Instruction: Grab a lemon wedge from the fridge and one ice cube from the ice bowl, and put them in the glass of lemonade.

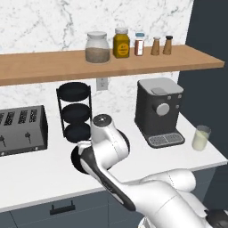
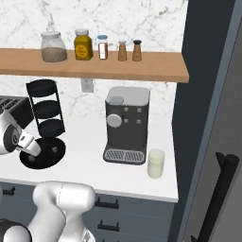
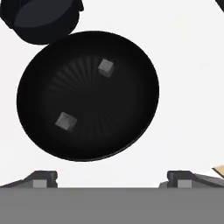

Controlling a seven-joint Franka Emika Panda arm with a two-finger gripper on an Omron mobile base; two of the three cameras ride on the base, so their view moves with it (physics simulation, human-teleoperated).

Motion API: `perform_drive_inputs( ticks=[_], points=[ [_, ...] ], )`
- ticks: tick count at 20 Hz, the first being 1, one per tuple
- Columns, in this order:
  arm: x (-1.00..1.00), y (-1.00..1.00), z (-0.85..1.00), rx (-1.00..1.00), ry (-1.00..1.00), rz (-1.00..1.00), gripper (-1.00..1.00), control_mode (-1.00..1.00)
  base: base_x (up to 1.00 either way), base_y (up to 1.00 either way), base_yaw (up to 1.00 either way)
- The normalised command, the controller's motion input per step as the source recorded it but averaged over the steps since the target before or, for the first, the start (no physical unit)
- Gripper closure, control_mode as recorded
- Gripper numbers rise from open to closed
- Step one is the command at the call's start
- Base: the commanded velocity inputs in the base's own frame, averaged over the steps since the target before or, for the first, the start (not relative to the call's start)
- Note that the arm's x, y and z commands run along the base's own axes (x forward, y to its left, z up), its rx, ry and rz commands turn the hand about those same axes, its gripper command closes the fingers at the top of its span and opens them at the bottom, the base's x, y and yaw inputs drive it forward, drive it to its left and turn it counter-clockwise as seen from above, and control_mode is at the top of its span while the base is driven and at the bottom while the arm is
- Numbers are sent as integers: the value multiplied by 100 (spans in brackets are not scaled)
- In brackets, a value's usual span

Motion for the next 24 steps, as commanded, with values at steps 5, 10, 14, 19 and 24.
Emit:
perform_drive_inputs(
  ticks=[5,10,14,19,24],
  points=[
    [27,-22,-6,0,3,-1,-100,-100,0,0,0],
    [21,-18,-16,0,5,0,-100,-100,0,0,0],
    [14,-15,-21,0,8,0,-100,-100,0,0,0],
    [14,0,-22,-1,12,-1,-100,-100,0,0,0],
    [29,0,-6,-1,8,-1,-100,-100,0,0,0]
  ],
)
